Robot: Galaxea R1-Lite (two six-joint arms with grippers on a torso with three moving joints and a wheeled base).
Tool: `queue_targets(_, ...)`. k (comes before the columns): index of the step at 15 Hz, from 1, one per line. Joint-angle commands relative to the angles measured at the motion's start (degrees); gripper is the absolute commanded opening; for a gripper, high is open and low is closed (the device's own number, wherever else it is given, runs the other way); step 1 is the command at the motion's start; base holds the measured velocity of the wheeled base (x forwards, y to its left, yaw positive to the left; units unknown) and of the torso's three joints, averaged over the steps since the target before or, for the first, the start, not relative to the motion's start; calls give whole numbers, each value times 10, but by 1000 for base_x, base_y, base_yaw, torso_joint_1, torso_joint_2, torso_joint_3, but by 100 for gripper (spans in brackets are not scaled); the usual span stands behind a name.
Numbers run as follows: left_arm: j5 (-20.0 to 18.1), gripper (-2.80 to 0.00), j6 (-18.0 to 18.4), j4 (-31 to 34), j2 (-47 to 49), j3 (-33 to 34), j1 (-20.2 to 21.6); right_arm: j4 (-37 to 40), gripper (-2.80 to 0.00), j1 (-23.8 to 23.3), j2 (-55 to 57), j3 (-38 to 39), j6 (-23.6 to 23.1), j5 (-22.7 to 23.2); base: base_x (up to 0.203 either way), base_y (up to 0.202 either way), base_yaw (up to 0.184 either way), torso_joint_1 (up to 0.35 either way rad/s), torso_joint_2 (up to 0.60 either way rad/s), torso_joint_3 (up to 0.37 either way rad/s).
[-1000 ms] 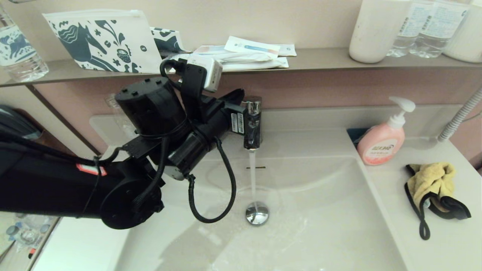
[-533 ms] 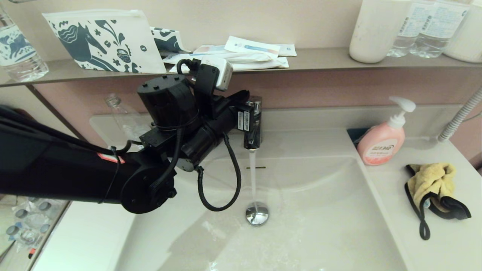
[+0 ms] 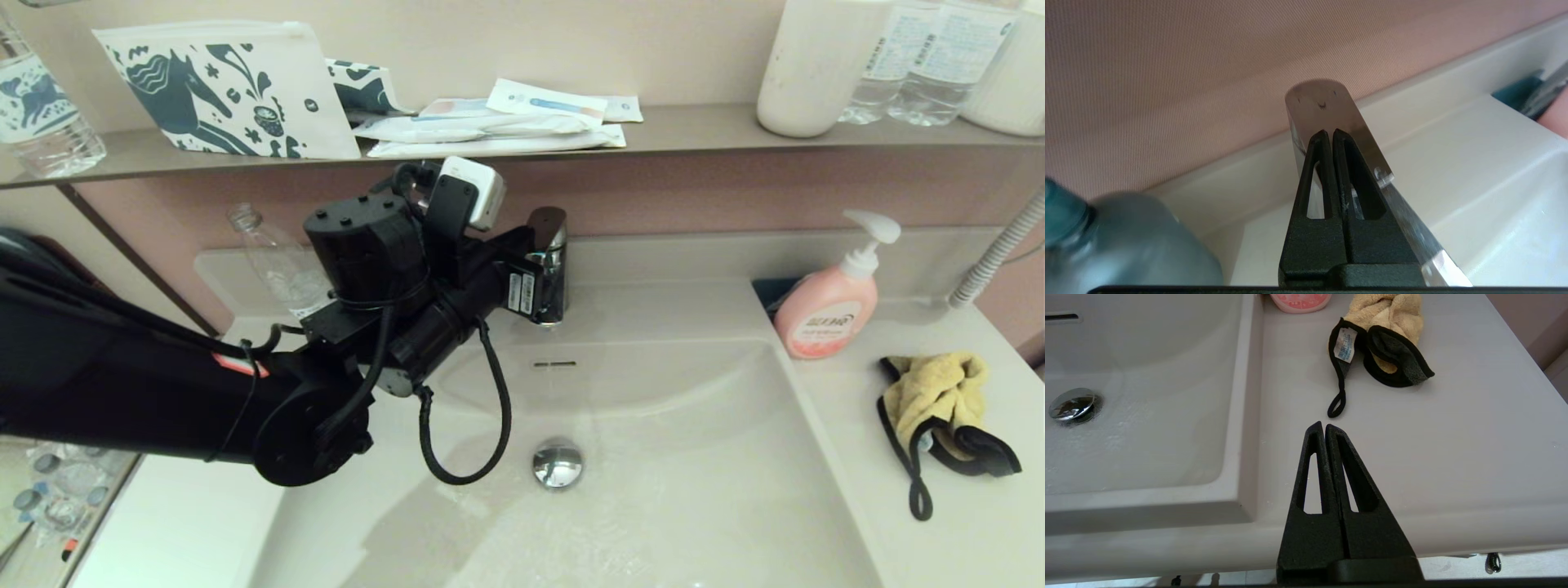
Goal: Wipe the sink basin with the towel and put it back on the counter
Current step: Turn off the faucet, then pick up the cloth
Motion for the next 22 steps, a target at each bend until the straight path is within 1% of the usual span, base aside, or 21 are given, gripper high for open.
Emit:
queue_targets(1, 3, -280, 1, -3, -22, 18, -3, 0, -280, 0, 1, 0, 0, 0, 0, 0, 0, 0, 0, 0)
queue_targets(4, 16, -280, 1, 7, -73, 27, -10, 0, -280, 0, 1, 0, 0, 0, 0, 0, 0, 0, 0, 0)
queue_targets(6, 29, -280, 1, 28, -133, 57, -14, 0, -280, 0, 1, 0, 0, 0, 0, 0, 0, 0, 0, 0)
queue_targets(12, 38, -280, -4, 39, -298, 258, -13, 0, -280, 0, 1, 0, 0, 0, 0, 0, 0, 0, 0, 0)
queue_targets(15, 40, -280, -3, 42, -400, 348, 10, 0, -280, 0, 1, 0, 0, 0, 0, 0, 0, 0, 0, 0)
queue_targets(16, 41, -280, -3, 44, -435, 377, 27, 0, -280, 0, 1, 0, 0, 0, 0, 0, 0, 0, 0, 0)
queue_targets(17, 42, -280, -2, 50, -470, 398, 60, 0, -280, 0, 1, 0, 0, 0, 0, 0, 0, 0, 0, 0)
queue_targets(19, 51, -280, 10, 72, -529, 423, 156, 0, -280, 0, 1, 0, 0, 0, 0, 0, 0, 0, 0, 0)
queue_targets(20, 61, -280, 15, 85, -570, 432, 196, 0, -280, 0, 1, 0, 0, 0, 0, 0, 0, 0, 0, 0)
queue_targets(22, 79, -280, 18, 118, -650, 444, 240, 0, -280, 0, 1, 0, 0, 0, 0, 0, 0, 0, 0, 0)
